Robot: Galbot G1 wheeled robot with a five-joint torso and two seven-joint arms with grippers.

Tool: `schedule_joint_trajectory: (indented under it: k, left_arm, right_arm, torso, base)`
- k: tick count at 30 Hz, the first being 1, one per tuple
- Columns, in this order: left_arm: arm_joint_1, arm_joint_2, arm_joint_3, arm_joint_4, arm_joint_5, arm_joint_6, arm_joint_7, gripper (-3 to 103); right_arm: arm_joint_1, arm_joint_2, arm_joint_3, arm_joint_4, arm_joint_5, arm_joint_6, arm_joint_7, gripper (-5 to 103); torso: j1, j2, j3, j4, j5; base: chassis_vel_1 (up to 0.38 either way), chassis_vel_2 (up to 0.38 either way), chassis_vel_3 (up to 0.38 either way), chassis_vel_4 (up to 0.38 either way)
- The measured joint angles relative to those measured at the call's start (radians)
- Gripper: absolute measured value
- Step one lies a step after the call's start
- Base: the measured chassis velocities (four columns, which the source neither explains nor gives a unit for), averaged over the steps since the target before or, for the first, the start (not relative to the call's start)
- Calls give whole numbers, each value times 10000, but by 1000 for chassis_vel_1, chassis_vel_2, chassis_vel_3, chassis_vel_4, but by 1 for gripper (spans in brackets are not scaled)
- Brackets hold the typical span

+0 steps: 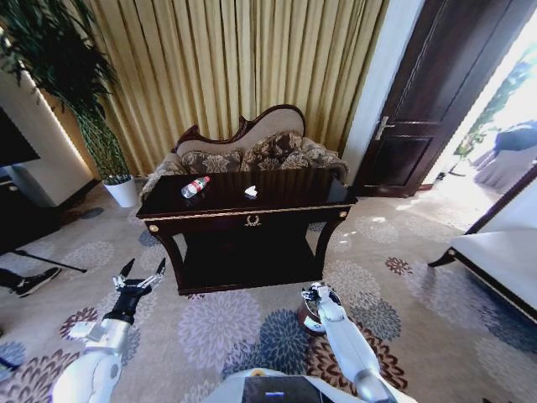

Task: Move to the front of the table and place the trash on the table into the trash bin.

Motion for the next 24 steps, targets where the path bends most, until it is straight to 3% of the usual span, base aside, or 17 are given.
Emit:
schedule_joint_trajectory:
  k: [14, 24]
  left_arm:
    - [-14, 55, -30, 88, -39, -22, 9, 100]
    - [-11, 79, -36, 125, -62, -52, 77, 100]
  right_arm:
    - [-116, 87, -82, 560, 1281, -1019, 17, 100]
    - [-295, 35, -54, 1163, 2539, -896, 69, 100]
  torso:
    - [0, 0, 0, 0, 2]
    - [0, 0, 0, -3, 2]
  base:
    - [0, 0, 0, 0]
    - [0, 0, 0, 0]
